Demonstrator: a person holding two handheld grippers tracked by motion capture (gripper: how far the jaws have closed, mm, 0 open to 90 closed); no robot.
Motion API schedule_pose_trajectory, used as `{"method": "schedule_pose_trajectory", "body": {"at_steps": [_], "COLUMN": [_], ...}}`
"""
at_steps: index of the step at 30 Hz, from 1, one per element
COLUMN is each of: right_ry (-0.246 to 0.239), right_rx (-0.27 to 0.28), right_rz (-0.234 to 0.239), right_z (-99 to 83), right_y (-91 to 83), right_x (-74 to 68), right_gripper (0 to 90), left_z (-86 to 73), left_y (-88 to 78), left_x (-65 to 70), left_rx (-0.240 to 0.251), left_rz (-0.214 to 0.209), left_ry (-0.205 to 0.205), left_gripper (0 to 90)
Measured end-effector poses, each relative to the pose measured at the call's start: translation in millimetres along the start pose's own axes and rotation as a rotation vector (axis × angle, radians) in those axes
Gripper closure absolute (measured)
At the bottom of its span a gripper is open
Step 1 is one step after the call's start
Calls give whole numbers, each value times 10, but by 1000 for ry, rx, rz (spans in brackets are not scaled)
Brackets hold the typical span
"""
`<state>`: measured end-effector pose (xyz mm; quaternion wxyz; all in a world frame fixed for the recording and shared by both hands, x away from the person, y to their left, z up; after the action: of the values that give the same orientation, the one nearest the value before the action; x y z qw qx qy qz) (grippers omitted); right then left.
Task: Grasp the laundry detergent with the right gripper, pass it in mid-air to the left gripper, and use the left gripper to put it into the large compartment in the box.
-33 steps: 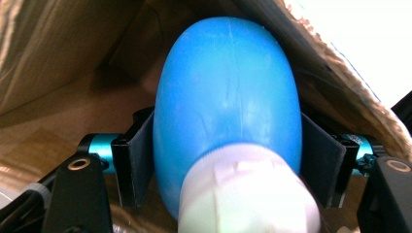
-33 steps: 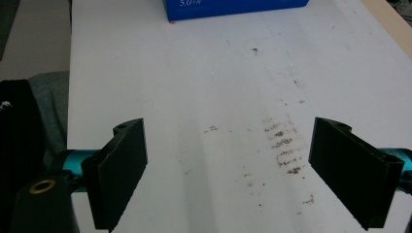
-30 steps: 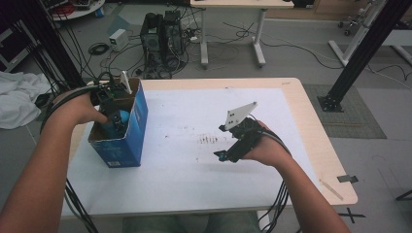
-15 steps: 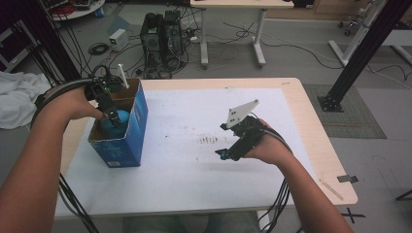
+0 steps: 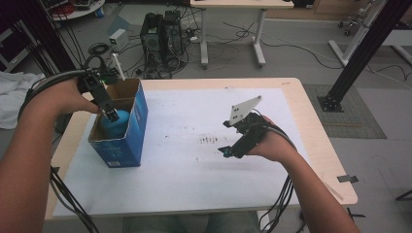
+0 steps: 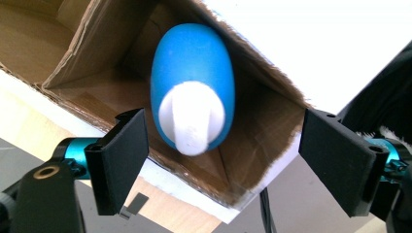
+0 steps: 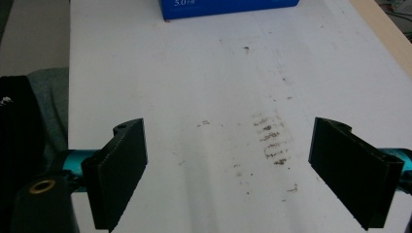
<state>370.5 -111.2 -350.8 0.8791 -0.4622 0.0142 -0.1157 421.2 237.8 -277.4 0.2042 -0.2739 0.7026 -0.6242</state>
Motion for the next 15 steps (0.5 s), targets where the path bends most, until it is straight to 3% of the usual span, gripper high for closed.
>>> {"method": "schedule_pose_trajectory", "body": {"at_steps": [1,2,9,11,15], "right_ry": [3,-5,2,4,2], "right_rx": [-1,-1,-26,-34,-52], "right_rz": [0,-3,3,1,-9], "right_z": [5,10,2,-1,10], "right_y": [-11,-18,-59,-79,-135], "right_x": [2,11,27,45,85], "right_gripper": [131,131,131,131,131], "left_z": [6,-6,51,74,181], "left_y": [-16,-48,-219,-280,-337], "left_x": [19,21,194,246,376], "left_rx": [10,-5,6,-14,0], "left_rz": [5,8,29,35,51], "left_ry": [-10,10,59,123,197], "left_gripper": [165,162,113,110,110]}}
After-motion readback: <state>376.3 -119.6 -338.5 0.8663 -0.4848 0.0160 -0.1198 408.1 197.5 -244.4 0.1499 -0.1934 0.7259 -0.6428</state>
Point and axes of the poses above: each handheld gripper's, and its own axes: y roughly forward along the jaws, z roughly out of its top, x roughly to its right, the point moved 7 cm from there along y, roughly forward along the jaws, and after that the axes turned 8 degrees about -x, right-handed, at the moved point
